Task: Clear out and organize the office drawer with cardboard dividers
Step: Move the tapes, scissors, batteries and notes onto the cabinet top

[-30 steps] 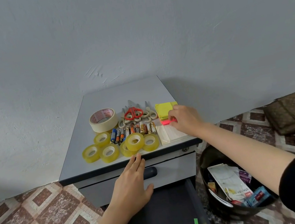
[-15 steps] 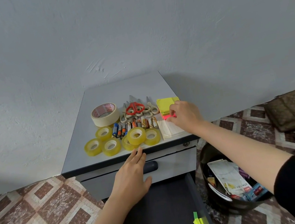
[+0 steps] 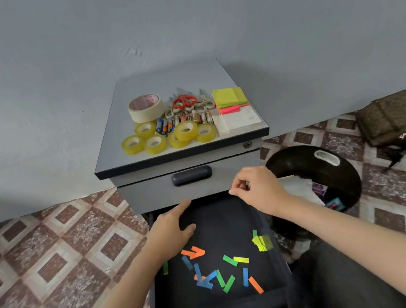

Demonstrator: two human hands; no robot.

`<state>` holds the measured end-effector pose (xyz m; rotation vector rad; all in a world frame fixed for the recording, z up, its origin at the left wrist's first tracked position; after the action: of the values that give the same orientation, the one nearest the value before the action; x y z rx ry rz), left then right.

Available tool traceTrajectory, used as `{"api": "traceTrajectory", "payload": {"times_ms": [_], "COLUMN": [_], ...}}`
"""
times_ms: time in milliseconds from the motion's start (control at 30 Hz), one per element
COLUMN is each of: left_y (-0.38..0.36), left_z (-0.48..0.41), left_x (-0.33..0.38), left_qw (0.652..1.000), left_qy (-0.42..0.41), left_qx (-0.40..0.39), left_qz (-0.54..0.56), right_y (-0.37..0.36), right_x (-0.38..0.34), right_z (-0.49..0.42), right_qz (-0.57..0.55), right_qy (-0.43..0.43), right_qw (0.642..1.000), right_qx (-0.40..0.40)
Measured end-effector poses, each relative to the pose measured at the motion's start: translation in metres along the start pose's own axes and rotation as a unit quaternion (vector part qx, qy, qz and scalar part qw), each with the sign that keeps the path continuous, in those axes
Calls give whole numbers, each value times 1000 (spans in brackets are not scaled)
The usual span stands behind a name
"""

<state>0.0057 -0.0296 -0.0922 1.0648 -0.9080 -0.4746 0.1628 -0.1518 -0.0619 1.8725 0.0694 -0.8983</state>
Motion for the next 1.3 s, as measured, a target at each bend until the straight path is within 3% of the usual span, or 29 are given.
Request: {"api": "traceTrajectory", "payload": {"times_ms": [300,700,833,1067,1200,1300], "left_y": [-84,-123,-131,-178,-194,-197], "left_z": [51,13,1,-10,-15,-18], "left_x": [-79,-101,-122,-136,-137,-135], "left_qw": [987,984,978,946,938,946], "left_qy": [114,128,177,220,246,247], "left_qx": [-99,-110,-108,-238,-244,-208], "left_qz": [52,63,36,5,-20,-33], "right_y": [-81,-147,-149,-180,-186,-185], "right_x": [22,50,61,57,63,64], "right_z": [53,37,28,28,28,27], "right_qz": [-7,46,45,40,39,40], "right_qy": [-56,-127,-142,-134,-145,-146], "right_qw": [993,964,963,956,952,950], "right_qx": [-101,-227,-224,-260,-268,-272]}}
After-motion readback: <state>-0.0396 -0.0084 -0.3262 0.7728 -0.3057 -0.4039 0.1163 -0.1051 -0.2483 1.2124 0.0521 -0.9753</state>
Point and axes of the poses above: each hand's wrist, its own z-axis away from the middle knuckle, its own y-axis out of the back of the hand, x = y × z, the point moved 6 cm from there along -z, towards the middle knuckle
